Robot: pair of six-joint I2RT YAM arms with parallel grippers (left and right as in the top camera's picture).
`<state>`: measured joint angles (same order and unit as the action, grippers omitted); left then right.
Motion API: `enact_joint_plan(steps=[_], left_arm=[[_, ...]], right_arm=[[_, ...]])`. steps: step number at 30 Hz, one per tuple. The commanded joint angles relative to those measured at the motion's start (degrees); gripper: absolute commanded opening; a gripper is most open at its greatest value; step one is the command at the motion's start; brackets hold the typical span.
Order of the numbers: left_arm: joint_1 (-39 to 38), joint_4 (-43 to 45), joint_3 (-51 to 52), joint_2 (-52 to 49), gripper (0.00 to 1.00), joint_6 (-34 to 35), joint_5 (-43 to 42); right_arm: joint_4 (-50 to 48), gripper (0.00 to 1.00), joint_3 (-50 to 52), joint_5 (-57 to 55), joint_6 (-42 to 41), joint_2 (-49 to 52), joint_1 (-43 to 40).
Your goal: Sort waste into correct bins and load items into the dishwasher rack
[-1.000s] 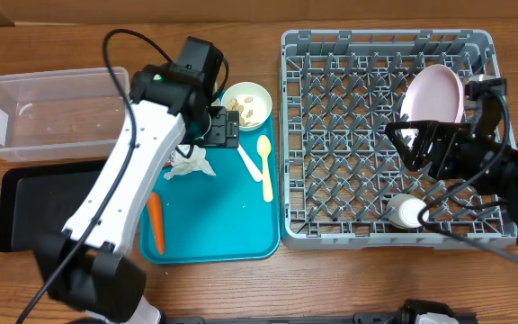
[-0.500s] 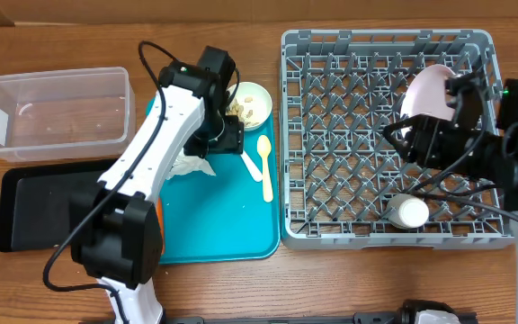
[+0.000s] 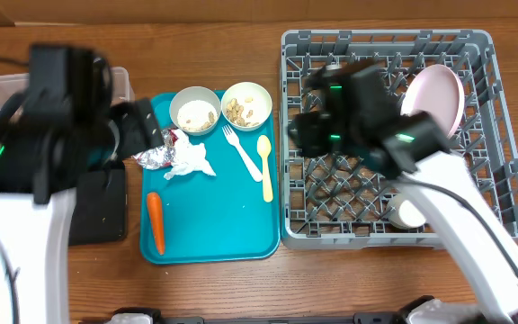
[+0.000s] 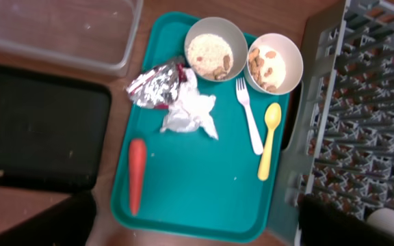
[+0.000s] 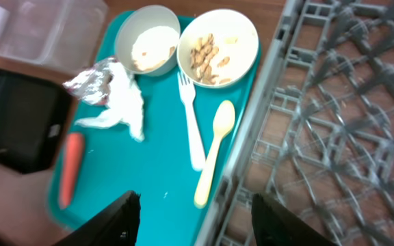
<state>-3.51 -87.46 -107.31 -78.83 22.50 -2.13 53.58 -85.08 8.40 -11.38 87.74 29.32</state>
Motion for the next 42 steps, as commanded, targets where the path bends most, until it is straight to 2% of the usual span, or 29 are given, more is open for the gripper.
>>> enact_joint_plan(steps=[1,4,9,19,35,37,42], left_arm=[[0.39,-3.13,0.26,3.34,1.0,0.63,3.37],[0.39,-5.22,0.26,5.53,1.0,0.63,4.59],[0.39,-8.79,0.26,6.99,1.0,0.22,5.84],[0.39,-9.33,0.26,7.65,1.0,0.2,7.67],[0.39,-9.33,0.26,7.65,1.0,0.2,7.02],[0.39,-9.33,0.26,7.65,1.0,0.22,7.02],[0.39,-9.27,0.26,7.65,1.0,0.22,7.02]], right_arm=[[-5.25,0.56,-0.5,-6.45,-0.79,7.98,3.5],[-10.91,0.55,-0.5,-9.29,1.16,14.36,4.9],[-17.79,0.46,-0.5,-8.48,3.41,22.49,6.49],[-25.88,0.44,-0.5,-8.37,5.64,31.67,11.19],[-26.64,0.43,-0.48,-11.3,5.33,36.17,11.5],[-26.43,0.4,-0.48,-11.34,5.18,36.85,11.5],[-25.79,0.24,-0.48,-11.34,5.16,37.05,11.5]])
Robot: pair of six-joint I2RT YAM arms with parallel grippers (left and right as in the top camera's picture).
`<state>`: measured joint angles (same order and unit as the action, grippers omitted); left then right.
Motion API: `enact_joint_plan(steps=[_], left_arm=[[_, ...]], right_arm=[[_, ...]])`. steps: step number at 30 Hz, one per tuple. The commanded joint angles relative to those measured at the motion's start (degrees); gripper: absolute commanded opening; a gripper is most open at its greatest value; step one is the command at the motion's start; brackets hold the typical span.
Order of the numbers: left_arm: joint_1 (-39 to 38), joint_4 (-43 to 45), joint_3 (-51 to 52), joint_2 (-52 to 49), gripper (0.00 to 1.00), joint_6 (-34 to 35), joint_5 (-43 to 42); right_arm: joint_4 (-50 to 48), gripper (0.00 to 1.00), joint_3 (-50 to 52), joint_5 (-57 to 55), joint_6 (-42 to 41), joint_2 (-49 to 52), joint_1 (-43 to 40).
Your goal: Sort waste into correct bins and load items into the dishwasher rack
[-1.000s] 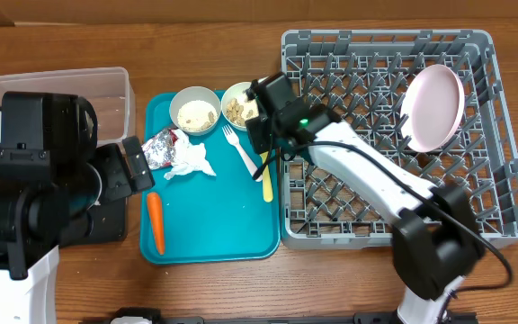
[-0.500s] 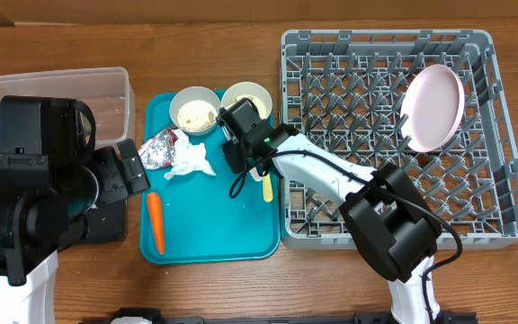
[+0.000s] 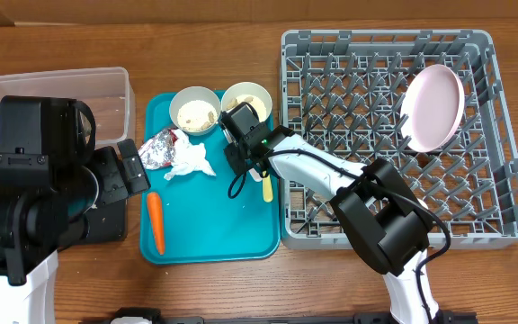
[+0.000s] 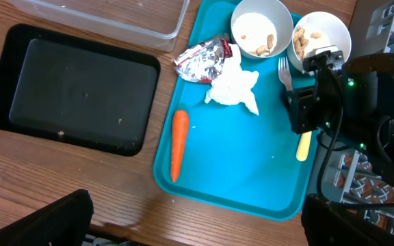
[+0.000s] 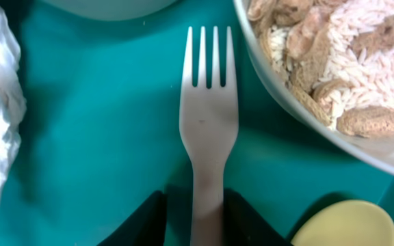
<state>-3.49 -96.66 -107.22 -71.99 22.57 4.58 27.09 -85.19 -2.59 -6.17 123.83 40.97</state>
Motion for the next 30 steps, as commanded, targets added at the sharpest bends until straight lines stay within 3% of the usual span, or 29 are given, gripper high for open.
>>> enact_joint_plan(steps=[1,5,22,27,30], left_arm=[[0.37,-0.07,0.17,0.81,1.0,0.15,0.31],[0.37,-0.11,0.17,0.81,1.0,0.13,0.31],[0.37,0.7,0.17,0.81,1.0,0.13,0.35],[0.37,0.66,0.17,0.81,1.0,0.13,0.35],[0.37,0.66,0.17,0.79,1.0,0.15,0.33]], right_arm=[[1.05,0.19,-0.37,-0.35,-0.04,0.96,-0.15],[2.86,0.04,-0.74,-1.03,0.0,0.55,-0.15],[16.72,0.04,-6.1,0.0,-3.1,-19.06,-0.17],[20.92,0.04,-6.05,-10.08,-6.58,-21.73,-1.36],[22.34,0.04,-5.84,-10.25,-7.93,-21.59,-3.67]])
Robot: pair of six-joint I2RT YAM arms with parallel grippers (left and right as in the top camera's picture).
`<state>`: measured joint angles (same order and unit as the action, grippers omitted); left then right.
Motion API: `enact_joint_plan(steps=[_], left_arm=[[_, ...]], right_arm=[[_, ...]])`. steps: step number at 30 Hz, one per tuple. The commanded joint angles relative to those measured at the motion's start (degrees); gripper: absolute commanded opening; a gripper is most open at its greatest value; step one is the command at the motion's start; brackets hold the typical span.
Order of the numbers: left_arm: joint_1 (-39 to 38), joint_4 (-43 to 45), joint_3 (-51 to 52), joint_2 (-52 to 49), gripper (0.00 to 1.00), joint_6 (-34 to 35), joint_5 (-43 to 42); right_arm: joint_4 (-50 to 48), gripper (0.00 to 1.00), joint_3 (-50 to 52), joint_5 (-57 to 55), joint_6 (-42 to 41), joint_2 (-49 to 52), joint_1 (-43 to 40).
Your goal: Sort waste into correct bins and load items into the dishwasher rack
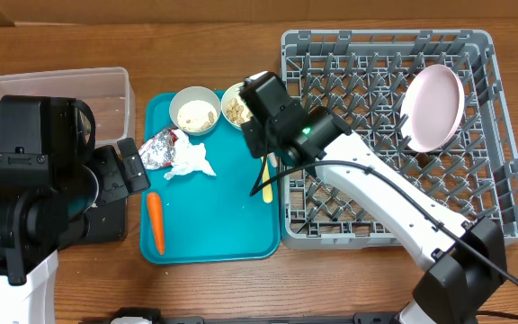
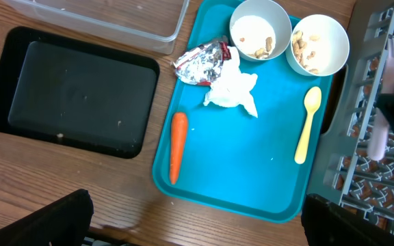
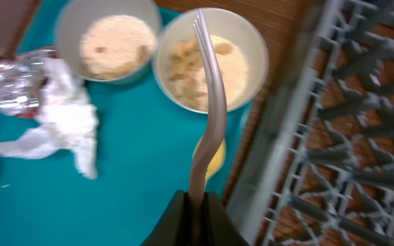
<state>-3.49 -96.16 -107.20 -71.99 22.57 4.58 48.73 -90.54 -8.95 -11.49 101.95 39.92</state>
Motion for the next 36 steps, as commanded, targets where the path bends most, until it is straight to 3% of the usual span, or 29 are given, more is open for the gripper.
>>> enact_joint_plan(steps=[1,5,11,13,14,25,28,36], left_arm=[[0.37,0.15,0.15,0.79,1.0,0.15,0.33],[0.37,0.17,0.15,0.74,1.0,0.15,0.33],[0.37,0.15,0.15,0.74,1.0,0.15,0.33],[0.37,0.15,0.15,0.74,1.0,0.15,0.33],[0.37,0.17,0.15,0.74,1.0,0.15,0.33],[0.37,0.15,0.15,0.74,1.0,0.15,0.33],[0.37,0.15,0.15,0.74,1.0,0.15,0.33],[0.37,0.15,0.15,0.74,1.0,0.15,0.33]], right_arm=[[1.36,0.04,-0.26,-3.85,-4.42,0.61,-4.9],[1.18,0.04,0.72,2.47,-6.54,1.51,-10.1],[0.68,0.04,1.25,3.98,-6.56,3.39,-11.39],[0.13,0.36,1.25,3.89,-6.34,4.55,-11.06],[-0.2,0.38,1.22,3.89,-6.32,4.57,-11.06],[-0.83,0.34,0.59,4.68,-6.58,4.39,-2.47],[-0.46,0.34,0.59,-0.02,-9.77,6.51,-0.5],[0.44,0.34,0.59,0.0,-17.31,15.87,-0.11]])
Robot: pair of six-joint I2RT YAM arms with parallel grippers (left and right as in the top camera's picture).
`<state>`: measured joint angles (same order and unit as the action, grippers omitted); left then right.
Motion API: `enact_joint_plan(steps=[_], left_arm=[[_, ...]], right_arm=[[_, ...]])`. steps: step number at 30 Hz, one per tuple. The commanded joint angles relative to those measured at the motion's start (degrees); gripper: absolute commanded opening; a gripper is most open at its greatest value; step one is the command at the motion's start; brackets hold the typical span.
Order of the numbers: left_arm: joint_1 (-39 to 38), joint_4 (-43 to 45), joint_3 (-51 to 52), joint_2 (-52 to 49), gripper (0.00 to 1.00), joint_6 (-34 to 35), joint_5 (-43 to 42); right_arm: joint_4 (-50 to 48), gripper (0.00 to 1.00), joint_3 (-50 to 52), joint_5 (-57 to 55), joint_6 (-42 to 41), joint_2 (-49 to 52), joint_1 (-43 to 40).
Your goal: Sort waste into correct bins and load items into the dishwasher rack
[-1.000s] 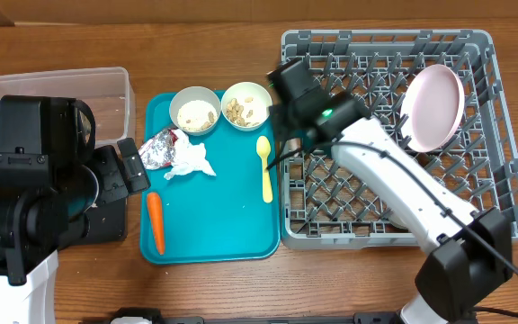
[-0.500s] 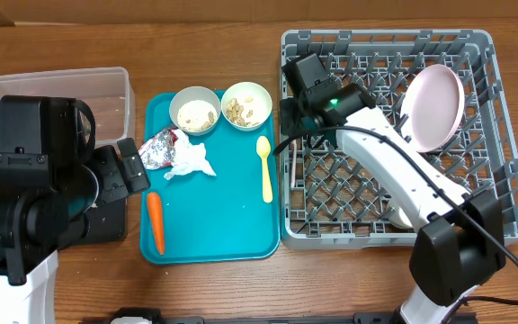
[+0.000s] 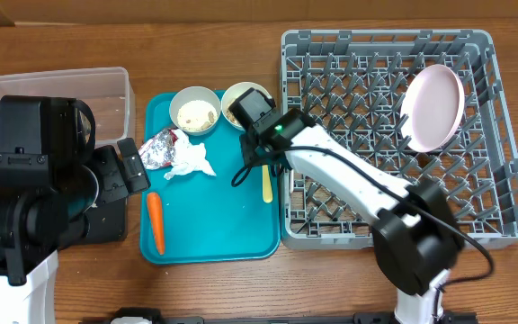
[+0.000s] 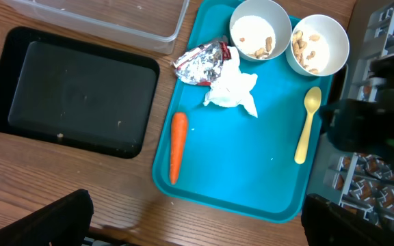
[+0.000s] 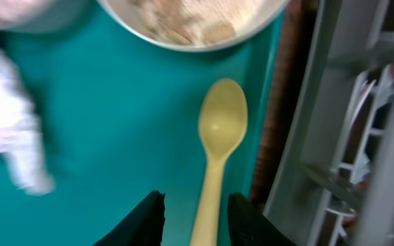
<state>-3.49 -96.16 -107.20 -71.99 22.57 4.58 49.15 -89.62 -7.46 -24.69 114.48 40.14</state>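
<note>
On the teal tray [image 3: 209, 238] a yellow spoon [image 5: 222, 123] lies along the right edge, beside the grey dish rack [image 3: 502, 193]. My right gripper [image 5: 200, 222] hangs low over the spoon's handle, open, one finger on each side. Two bowls of food scraps [image 3: 194, 110] [image 3: 241, 97] stand at the tray's far end. A foil wrapper [image 4: 200, 60], a crumpled tissue [image 4: 232, 92] and a carrot [image 4: 177, 145] lie on the tray's left half. My left gripper [image 4: 193, 225] is open high above the tray's near edge, holding nothing. No fork shows on the tray.
A black bin [image 4: 67, 96] sits left of the tray, with a clear plastic bin [image 3: 61, 90] behind it. A pink plate [image 3: 433, 94] stands upright in the rack's far right. The right arm reaches across the rack's left edge.
My right gripper held the white fork upright near the rack's left edge. Now it is open and empty, low over the yellow spoon. The left arm has not moved.
The fork and spoon lay side by side on the tray while both arms were in motion. Then my right gripper stood around the fork's handle. Later it held the fork up by the rack. Now the fork is gone from its fingers and the gripper straddles the spoon.
</note>
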Motion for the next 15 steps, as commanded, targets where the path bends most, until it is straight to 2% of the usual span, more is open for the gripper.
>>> enact_joint_plan(steps=[1,15], left_arm=[[0.37,0.15,0.15,0.74,1.0,0.15,0.33],[0.37,0.15,0.15,0.74,1.0,0.15,0.33]], right_arm=[[0.02,0.34,-0.33,-1.53,-4.17,3.87,-0.26],[0.44,0.35,-0.33,-2.14,-6.91,8.57,-0.02]])
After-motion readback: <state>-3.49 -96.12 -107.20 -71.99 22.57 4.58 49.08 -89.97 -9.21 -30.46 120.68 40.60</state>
